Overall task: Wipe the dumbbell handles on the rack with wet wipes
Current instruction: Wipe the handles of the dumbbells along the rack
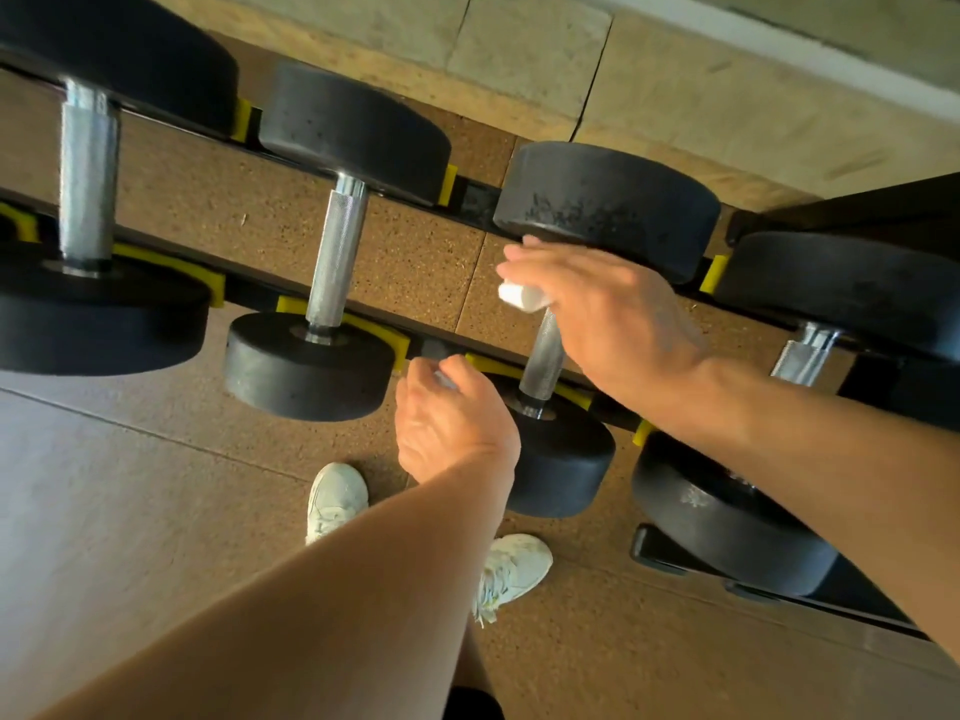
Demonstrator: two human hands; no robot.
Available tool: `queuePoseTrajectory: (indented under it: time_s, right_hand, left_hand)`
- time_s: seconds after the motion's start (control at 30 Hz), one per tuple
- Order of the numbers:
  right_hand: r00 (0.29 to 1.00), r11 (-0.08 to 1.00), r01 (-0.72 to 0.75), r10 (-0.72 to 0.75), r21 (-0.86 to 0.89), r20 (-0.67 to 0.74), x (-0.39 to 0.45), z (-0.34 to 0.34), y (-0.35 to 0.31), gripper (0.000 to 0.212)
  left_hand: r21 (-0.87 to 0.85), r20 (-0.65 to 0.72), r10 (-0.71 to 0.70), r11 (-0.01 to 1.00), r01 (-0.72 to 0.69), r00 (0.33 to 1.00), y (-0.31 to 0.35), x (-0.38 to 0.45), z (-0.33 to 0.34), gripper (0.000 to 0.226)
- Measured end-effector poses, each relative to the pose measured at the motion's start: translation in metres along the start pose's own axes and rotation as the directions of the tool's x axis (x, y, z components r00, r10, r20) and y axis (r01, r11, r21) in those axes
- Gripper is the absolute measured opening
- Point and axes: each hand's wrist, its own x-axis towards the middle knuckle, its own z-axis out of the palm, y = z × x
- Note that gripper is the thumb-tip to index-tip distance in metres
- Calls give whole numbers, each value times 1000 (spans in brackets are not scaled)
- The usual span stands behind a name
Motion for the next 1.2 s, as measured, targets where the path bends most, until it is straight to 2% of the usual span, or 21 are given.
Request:
queuePoseTrajectory:
  time_s: [0.07, 0.17, 0.23, 0.3, 0.37, 0.4, 0.43, 0.47, 0.53, 0.57, 0.6, 0.7, 0.77, 0.8, 0.87, 0.9, 0.97, 1.0, 1.07, 1.17, 1.2]
  right_hand:
    - [978, 949, 192, -164, -250, 129, -2, 12, 19, 46]
    - [968, 938, 99, -14, -331, 250, -13, 16, 25, 47]
    - [936, 980, 20, 51, -196, 348, -31, 20, 9, 46]
    - [898, 982, -176, 130, 71, 421, -59, 21, -15, 40]
    - [838, 800, -510, 380, 315, 391, -84, 19, -29, 31]
    - [759, 646, -651, 570, 399, 314, -91, 20, -30, 29]
    - [615, 463, -740, 760, 488, 211, -95, 20, -27, 30]
    - [411, 256, -757, 902, 601, 135, -93, 17, -23, 31]
    - [29, -123, -565, 985, 816, 169, -71, 12, -12, 27]
    - [-60, -242, -462, 968, 853, 243, -54, 11, -9, 28]
    - [-86, -304, -421, 951, 855, 296, -34, 11, -9, 31]
    - [-90, -263, -475, 964, 840, 251, 19, 24, -24, 28]
    - [-42, -93, -598, 996, 796, 84, 33, 34, -38, 26]
    - [40, 42, -703, 999, 710, -19, 29, 36, -47, 27]
    - [294, 329, -840, 944, 431, -148, 4, 35, -57, 30]
    - [405, 430, -852, 903, 298, -145, -10, 34, -59, 32]
    - [538, 538, -841, 843, 58, -22, -33, 33, -60, 33]
    - [547, 549, -836, 834, -11, 70, -42, 29, -59, 32]
    - [490, 495, -869, 857, 9, 159, -47, 20, -48, 27]
    - [282, 230, -889, 956, 396, 79, -28, 8, -30, 32]
    - [249, 189, -855, 967, 483, 63, -17, 9, -29, 33]
  left_hand:
    - [-1, 11, -2, 1000, 2, 1000, 1, -1, -1, 27]
    - [9, 13, -2, 1000, 2, 1000, 3, -1, -2, 25]
    - [10, 0, -1, 1000, 1, 1000, 2, 0, -1, 25]
    - [12, -7, 4, 1000, -4, 1000, 1, 0, -1, 27]
    - [12, 0, 7, 1000, -7, 1000, 2, -2, -2, 28]
    - [8, 10, 5, 1000, -5, 1000, 2, -2, -3, 27]
    - [4, 18, 1, 1000, -1, 1000, 2, -2, -4, 26]
    - [0, 25, -3, 1000, 3, 1000, 3, -2, -4, 26]
    - [3, 28, -7, 1000, 7, 1000, 5, -2, -4, 26]
    - [7, 24, -7, 1000, 7, 1000, 4, -2, -4, 26]
    - [10, 21, -5, 1000, 5, 1000, 4, -3, -5, 27]
    - [15, 31, 6, 1000, -7, 1000, 4, -2, -5, 27]
    - [23, 39, 4, 1000, -5, 999, 3, -2, -5, 25]
    - [26, 38, 3, 1000, -4, 999, 3, -1, -5, 25]
    - [36, 35, 7, 999, -8, 999, 3, -1, -5, 26]
    - [36, 36, 11, 999, -13, 999, 2, 0, -5, 27]
    - [34, 43, 20, 999, -21, 999, 1, -1, -5, 28]
    - [36, 44, 21, 999, -23, 999, 1, -2, -5, 29]
    - [29, 45, 25, 999, -26, 999, 2, -2, -6, 28]
    - [28, 42, 18, 999, -20, 999, 1, -1, -6, 29]
    - [27, 45, 15, 1000, -16, 999, 2, -1, -5, 29]
